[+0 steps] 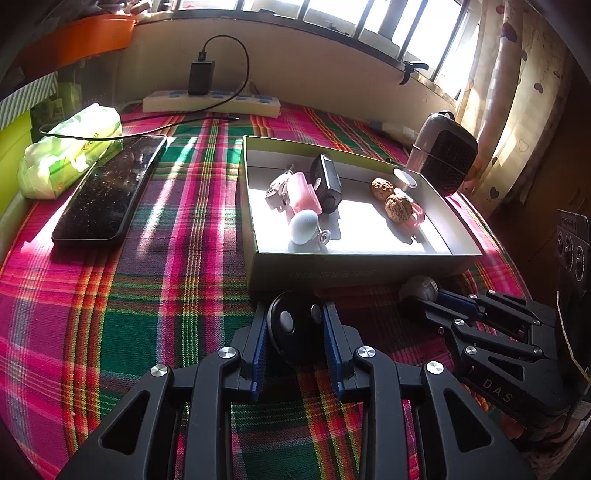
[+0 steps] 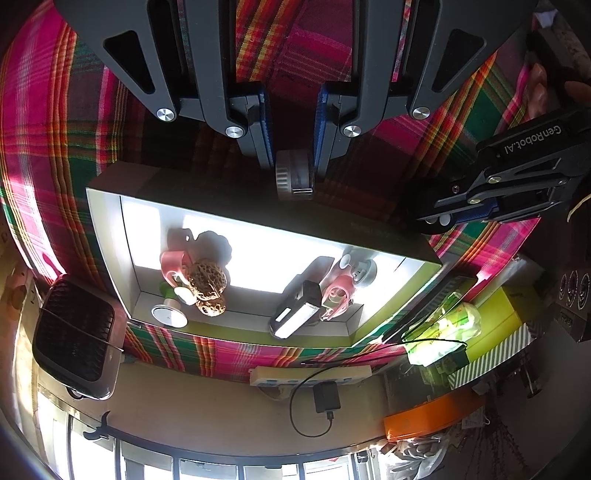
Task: Organize objects
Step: 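Carry the black disc and the white roll into the box with both grippers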
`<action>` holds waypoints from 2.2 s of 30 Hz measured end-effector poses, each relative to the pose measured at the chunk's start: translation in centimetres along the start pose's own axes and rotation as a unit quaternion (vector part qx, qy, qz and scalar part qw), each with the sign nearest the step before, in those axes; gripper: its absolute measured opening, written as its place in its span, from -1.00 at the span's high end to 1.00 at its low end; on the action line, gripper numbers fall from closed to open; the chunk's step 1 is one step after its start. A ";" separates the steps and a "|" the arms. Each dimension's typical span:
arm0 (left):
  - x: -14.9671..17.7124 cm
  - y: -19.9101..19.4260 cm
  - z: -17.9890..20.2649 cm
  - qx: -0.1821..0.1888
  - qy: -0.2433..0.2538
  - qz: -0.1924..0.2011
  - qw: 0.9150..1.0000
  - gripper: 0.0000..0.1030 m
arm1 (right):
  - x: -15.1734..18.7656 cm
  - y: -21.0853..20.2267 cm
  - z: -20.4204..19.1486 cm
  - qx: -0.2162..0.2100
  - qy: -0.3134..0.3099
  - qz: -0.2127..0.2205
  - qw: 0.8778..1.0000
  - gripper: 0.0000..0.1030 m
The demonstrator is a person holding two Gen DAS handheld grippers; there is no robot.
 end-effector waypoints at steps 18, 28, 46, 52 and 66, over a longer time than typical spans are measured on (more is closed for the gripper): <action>0.0 0.0 0.0 -0.001 0.000 0.000 1.000 0.51 | 0.0 -0.1 -0.1 -0.001 0.001 0.001 1.000 0.62; -0.1 -0.1 0.2 0.000 0.003 0.002 1.000 0.51 | 0.0 -0.3 -0.2 -0.004 0.002 0.005 1.000 0.62; -2.1 -2.2 1.5 0.010 0.025 0.028 0.999 0.51 | -1.5 -2.8 0.5 -0.001 0.001 0.038 0.999 0.62; -3.3 -2.0 2.6 0.017 0.036 0.033 0.999 0.51 | -2.5 -3.4 1.4 0.009 0.003 0.047 0.999 0.62; -5.6 0.5 4.6 0.028 0.054 0.024 0.998 0.51 | -4.2 -2.1 3.9 0.020 0.013 0.039 0.999 0.62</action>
Point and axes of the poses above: each gripper's, at about its wrist camera, not at the fingertips, and y roughly the way its jaws point, z to its right, x to its underside, the point moved 8 cm from there along y, roughly the way its jaws point, and after that the axes turned 6 degrees about -x, right-handed, at the moved point
